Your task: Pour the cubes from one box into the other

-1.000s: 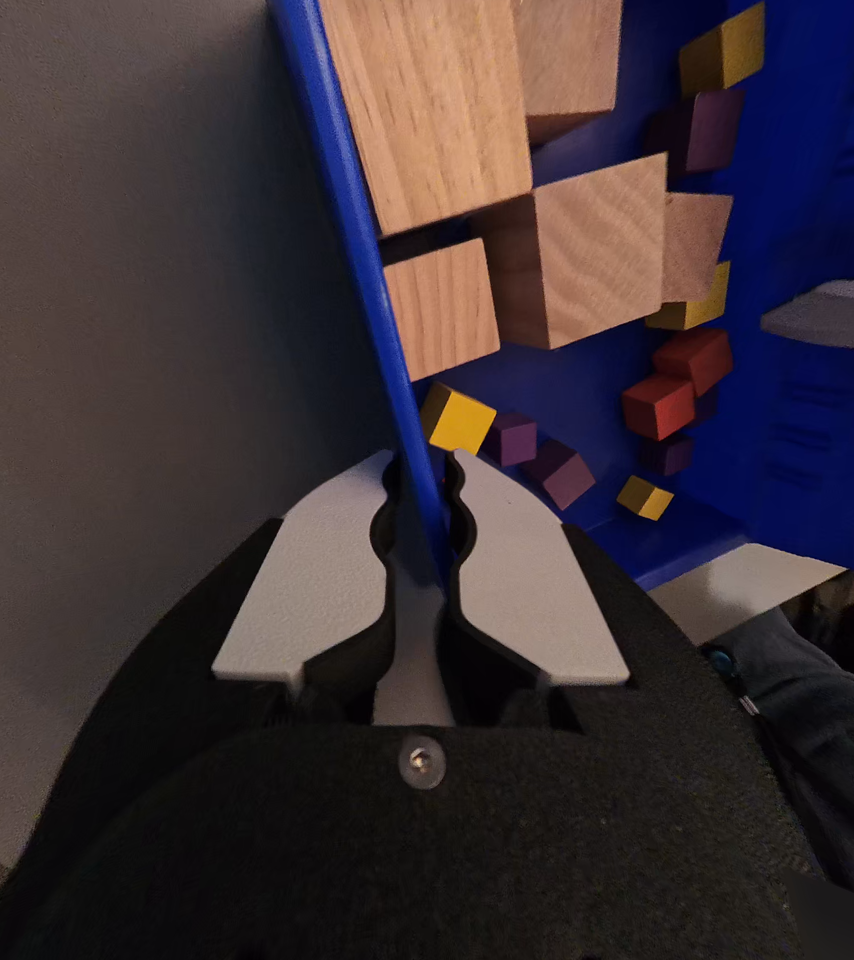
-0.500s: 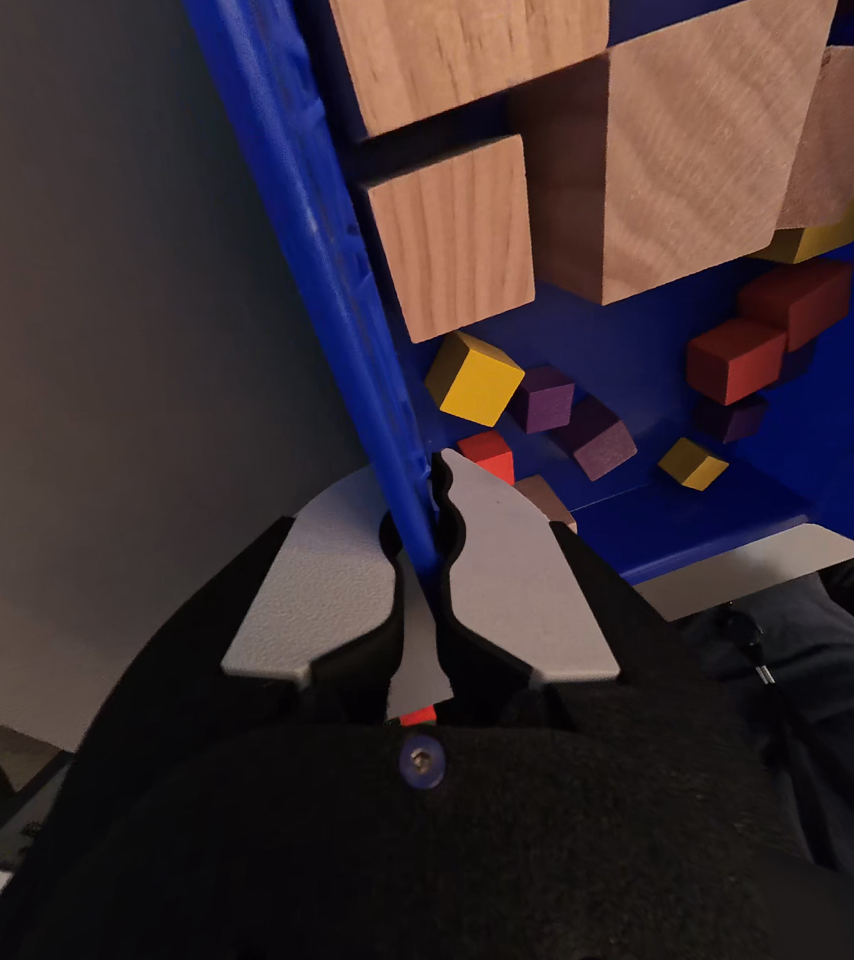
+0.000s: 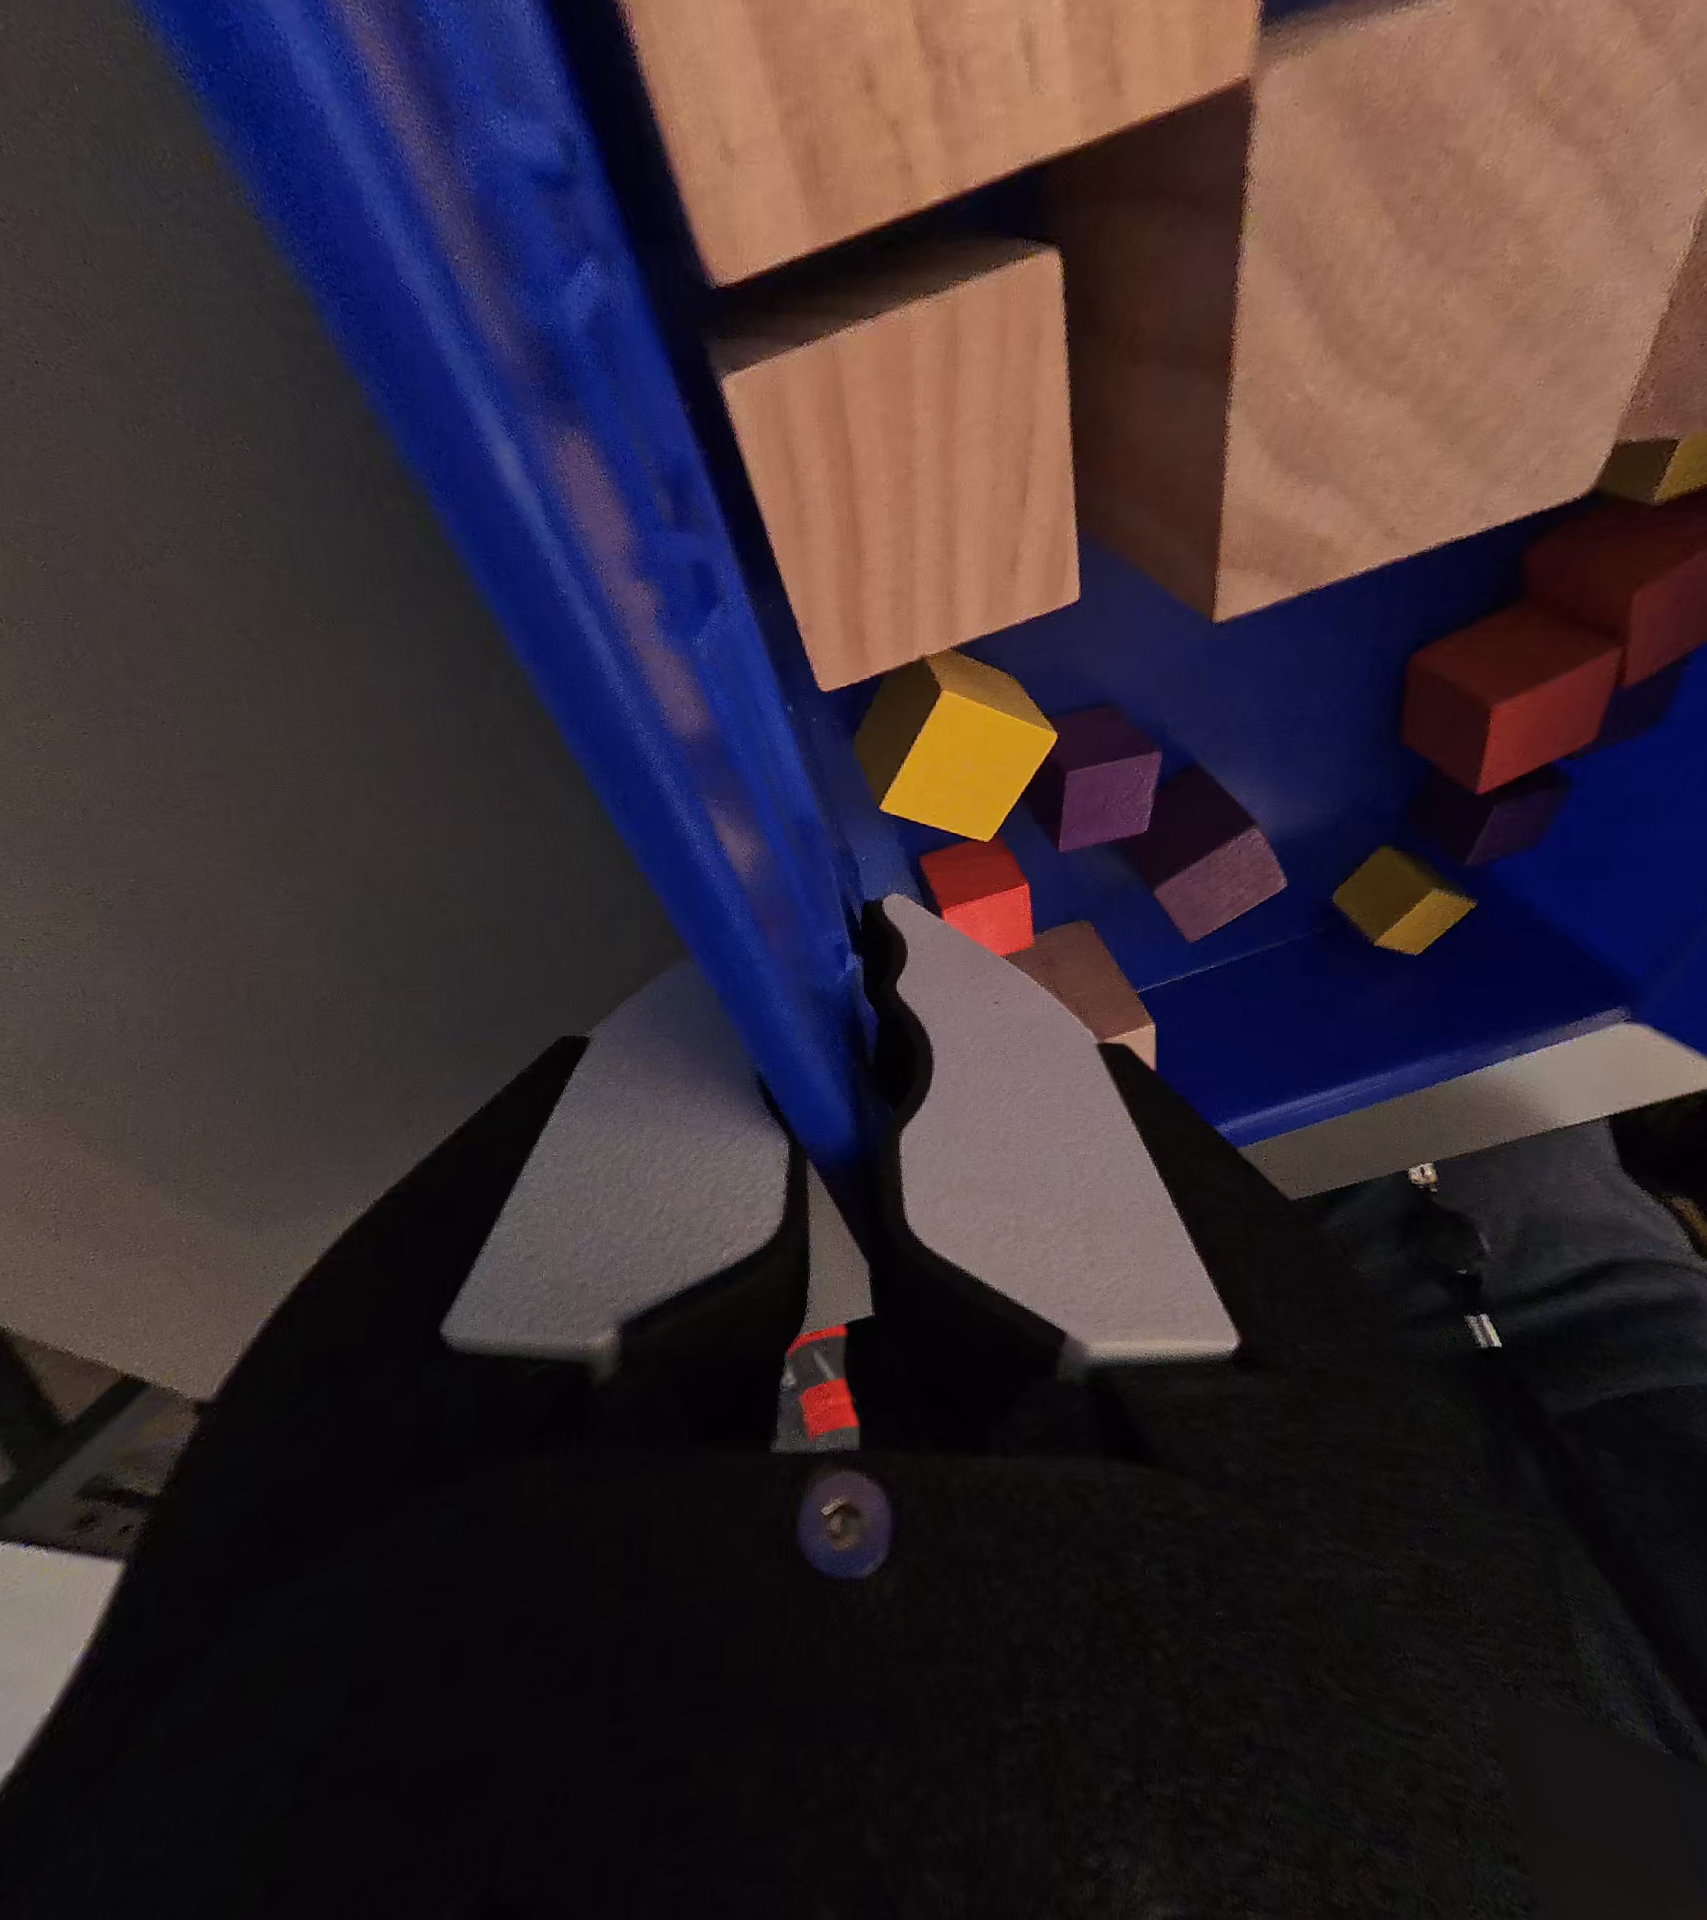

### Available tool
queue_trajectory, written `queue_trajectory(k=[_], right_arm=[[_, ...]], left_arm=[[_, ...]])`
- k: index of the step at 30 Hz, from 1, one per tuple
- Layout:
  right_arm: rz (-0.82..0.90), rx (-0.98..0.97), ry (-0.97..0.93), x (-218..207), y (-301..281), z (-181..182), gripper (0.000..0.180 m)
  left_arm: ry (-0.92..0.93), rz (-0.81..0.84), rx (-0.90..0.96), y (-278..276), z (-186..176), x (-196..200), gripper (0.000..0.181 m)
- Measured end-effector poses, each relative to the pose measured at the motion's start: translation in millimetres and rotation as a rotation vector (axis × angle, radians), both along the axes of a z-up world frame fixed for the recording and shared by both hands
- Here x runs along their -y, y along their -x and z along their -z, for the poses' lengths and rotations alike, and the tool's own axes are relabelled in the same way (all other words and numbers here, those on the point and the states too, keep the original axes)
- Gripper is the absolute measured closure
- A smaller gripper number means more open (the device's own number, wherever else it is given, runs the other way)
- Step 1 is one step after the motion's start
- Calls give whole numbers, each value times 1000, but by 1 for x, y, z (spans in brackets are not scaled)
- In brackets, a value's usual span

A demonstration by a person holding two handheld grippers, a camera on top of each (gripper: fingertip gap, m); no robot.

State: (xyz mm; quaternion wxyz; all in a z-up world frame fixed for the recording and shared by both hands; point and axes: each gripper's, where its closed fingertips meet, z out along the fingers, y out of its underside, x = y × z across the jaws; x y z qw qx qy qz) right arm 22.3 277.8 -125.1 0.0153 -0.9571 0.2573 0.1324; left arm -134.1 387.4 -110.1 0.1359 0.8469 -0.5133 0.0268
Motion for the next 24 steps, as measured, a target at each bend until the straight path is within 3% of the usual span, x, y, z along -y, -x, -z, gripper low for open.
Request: queue_trajectory(k=[6,14,19,24], right_arm=[[13,-82,-77,2,-14,-10,174],[41,-38,-281,17,-71,-104,173],[150,28,-429,65,-130,-161,173],[303,44,-494,144,-188,-167,173]], left_arm=[[-99,51,-21,-17,-30,3,173],[-302,109,-5,-81,-142,18,173],[-460,202,49,-152,-208,59,173],[-526,351,82,-230,-222,125,173]])
